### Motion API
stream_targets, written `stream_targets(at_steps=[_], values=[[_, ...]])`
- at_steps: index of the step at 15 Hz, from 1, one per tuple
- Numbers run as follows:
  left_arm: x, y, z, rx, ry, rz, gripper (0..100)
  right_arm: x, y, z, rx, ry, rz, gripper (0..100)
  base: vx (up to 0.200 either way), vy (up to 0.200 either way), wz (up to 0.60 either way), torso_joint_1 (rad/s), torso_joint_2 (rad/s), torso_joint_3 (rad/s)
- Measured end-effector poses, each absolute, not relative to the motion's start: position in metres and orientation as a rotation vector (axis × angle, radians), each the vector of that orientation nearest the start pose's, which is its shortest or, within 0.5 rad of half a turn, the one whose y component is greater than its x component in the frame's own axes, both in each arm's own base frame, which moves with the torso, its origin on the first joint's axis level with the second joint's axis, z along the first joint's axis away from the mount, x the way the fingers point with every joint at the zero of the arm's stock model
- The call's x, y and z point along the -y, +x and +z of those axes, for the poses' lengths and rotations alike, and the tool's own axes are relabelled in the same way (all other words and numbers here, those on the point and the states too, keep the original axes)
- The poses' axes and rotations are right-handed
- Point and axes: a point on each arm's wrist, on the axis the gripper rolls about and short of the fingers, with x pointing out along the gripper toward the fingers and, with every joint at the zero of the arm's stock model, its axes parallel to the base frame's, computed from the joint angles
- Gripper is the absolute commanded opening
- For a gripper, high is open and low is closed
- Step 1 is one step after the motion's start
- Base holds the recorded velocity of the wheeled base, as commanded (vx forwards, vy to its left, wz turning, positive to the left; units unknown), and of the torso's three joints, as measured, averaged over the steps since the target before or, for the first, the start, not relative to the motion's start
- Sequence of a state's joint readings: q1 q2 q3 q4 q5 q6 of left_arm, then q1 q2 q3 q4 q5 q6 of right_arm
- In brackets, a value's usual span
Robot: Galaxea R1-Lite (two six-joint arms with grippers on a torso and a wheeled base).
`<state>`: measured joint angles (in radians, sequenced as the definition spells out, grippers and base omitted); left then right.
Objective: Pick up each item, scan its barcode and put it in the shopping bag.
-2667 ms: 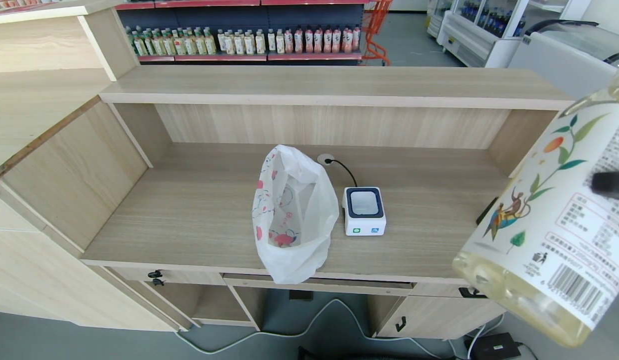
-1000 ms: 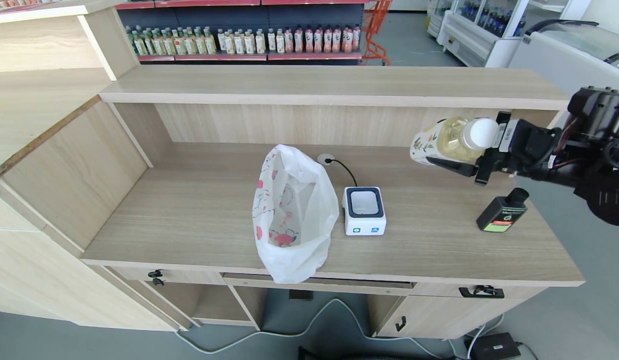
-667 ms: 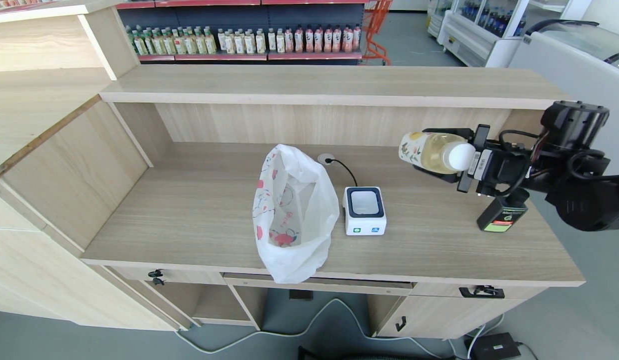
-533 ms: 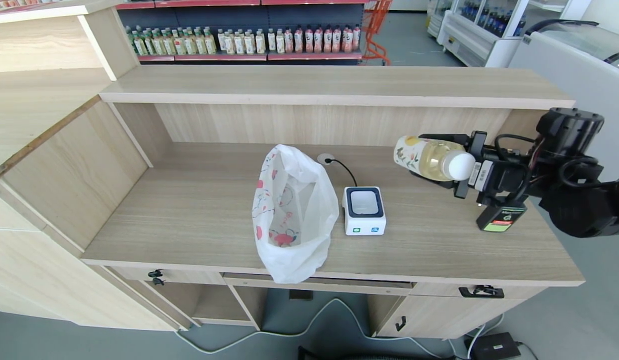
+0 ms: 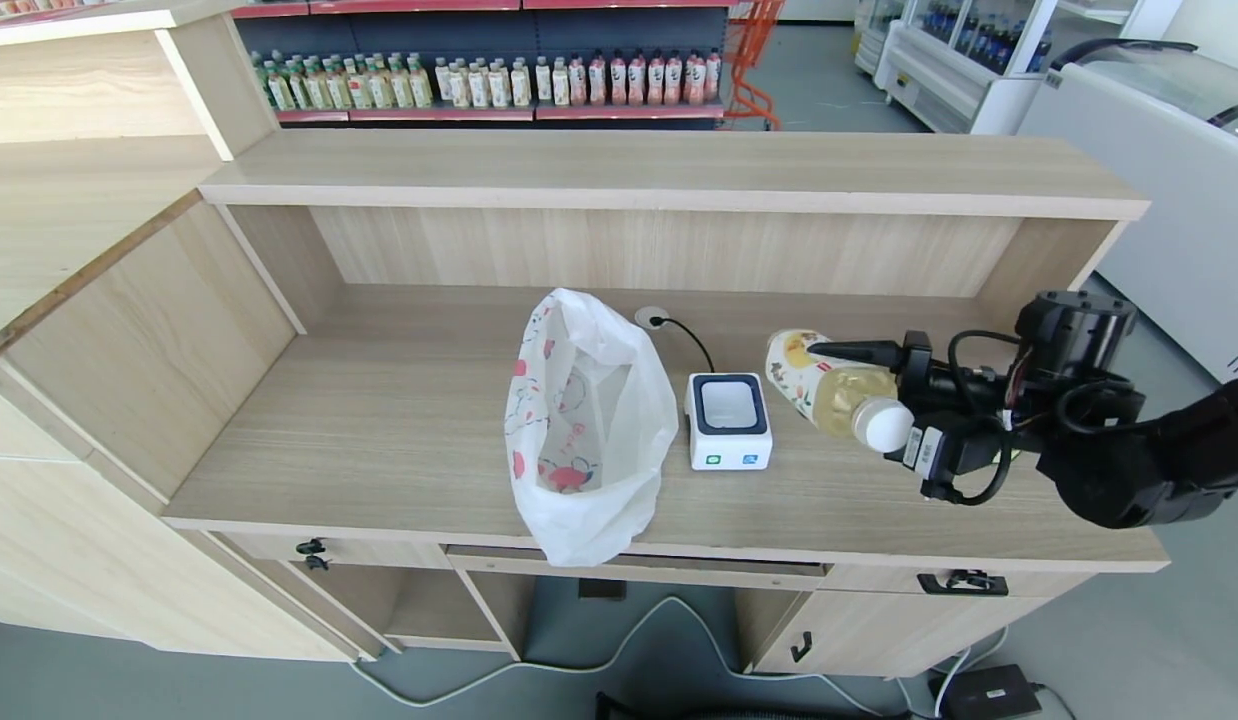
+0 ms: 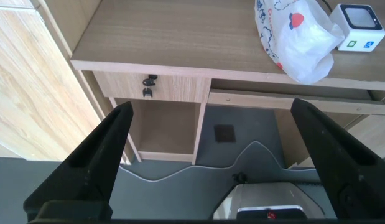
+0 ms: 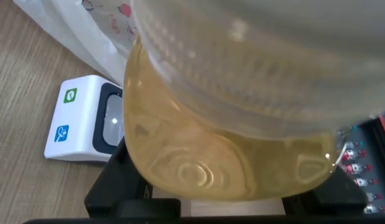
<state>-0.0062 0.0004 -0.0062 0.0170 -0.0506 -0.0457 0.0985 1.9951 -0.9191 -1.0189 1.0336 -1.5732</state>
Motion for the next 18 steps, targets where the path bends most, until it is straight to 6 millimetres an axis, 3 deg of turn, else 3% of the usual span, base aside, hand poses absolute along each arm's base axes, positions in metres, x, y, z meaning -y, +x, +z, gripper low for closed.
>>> stream_targets(at_steps=[3,8,12,18], values=[[0.001,-0.023,0.075,-0.013,-0.046,-0.057,100,-0.056,0.37,0.148,0.898,-1.44,0.873,0,0.0,0.0,0.0,0.0,0.0,0.0],[0.001,-0.023,0.075,-0.013,-0.046,-0.056,100,-0.062,0.376,0.162,1.089,-1.53,0.715,0,0.0,0.0,0.0,0.0,0.0,0.0],[0.001,-0.023,0.075,-0.013,-0.046,-0.057,100,-0.077,0.378,0.157,1.191,-1.521,0.668,0,0.0,0.0,0.0,0.0,0.0,0.0],[0.001,-0.023,0.075,-0.013,-0.046,-0.057,100,-0.078,0.382,0.147,1.224,-1.534,0.631,0,0.0,0.0,0.0,0.0,0.0,0.0]])
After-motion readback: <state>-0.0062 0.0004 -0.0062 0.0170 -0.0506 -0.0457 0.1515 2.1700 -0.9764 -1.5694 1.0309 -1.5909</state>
